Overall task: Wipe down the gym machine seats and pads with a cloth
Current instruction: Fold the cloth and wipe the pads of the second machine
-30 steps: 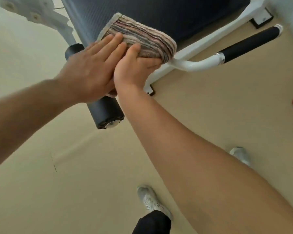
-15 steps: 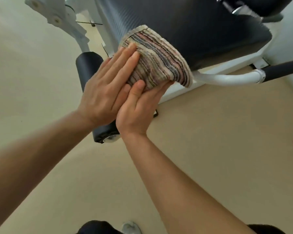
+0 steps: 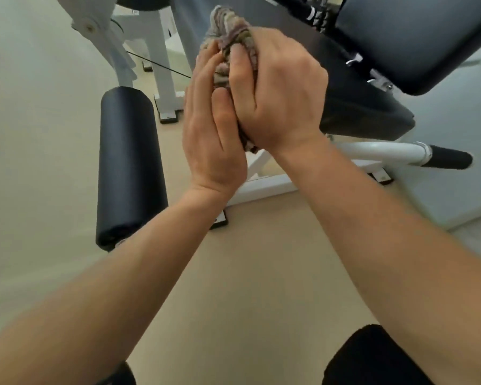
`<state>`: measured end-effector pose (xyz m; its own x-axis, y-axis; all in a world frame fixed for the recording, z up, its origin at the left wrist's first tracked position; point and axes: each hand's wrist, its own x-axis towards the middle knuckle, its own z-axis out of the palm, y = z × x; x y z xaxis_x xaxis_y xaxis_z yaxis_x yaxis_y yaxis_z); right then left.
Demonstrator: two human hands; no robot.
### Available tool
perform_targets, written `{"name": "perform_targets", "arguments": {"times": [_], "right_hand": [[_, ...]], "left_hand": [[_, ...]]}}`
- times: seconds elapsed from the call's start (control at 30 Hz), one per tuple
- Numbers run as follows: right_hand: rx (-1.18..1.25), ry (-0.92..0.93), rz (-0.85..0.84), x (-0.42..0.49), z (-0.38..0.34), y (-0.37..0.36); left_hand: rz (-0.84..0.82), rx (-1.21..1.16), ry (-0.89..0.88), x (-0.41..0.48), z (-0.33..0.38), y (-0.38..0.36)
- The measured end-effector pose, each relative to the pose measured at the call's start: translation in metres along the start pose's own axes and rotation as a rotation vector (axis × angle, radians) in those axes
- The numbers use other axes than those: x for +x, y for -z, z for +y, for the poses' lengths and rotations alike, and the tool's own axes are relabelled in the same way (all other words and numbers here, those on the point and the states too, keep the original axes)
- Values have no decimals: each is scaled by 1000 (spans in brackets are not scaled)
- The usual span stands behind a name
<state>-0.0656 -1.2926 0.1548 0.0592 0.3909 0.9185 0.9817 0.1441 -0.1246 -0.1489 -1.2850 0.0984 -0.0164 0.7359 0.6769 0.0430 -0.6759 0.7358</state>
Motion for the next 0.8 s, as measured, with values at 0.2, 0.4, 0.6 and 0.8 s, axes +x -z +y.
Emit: {"name": "perform_targets", "arguments": {"times": [0.2,0.4,0.6,0.8], "right_hand": [[86,145,-56,-16,33,4],[43,174,-1,-24,43,-1],[6,-125,-52,-18,-2,4],[-56,42,-391,23,-15,11]], "left_hand": [[96,212,-295,-13,-15,-9],[-153,437,-649,4,-43,20],[-122,146,-303,-6,-29,8],[237,-385,289,6,3,-12]]}}
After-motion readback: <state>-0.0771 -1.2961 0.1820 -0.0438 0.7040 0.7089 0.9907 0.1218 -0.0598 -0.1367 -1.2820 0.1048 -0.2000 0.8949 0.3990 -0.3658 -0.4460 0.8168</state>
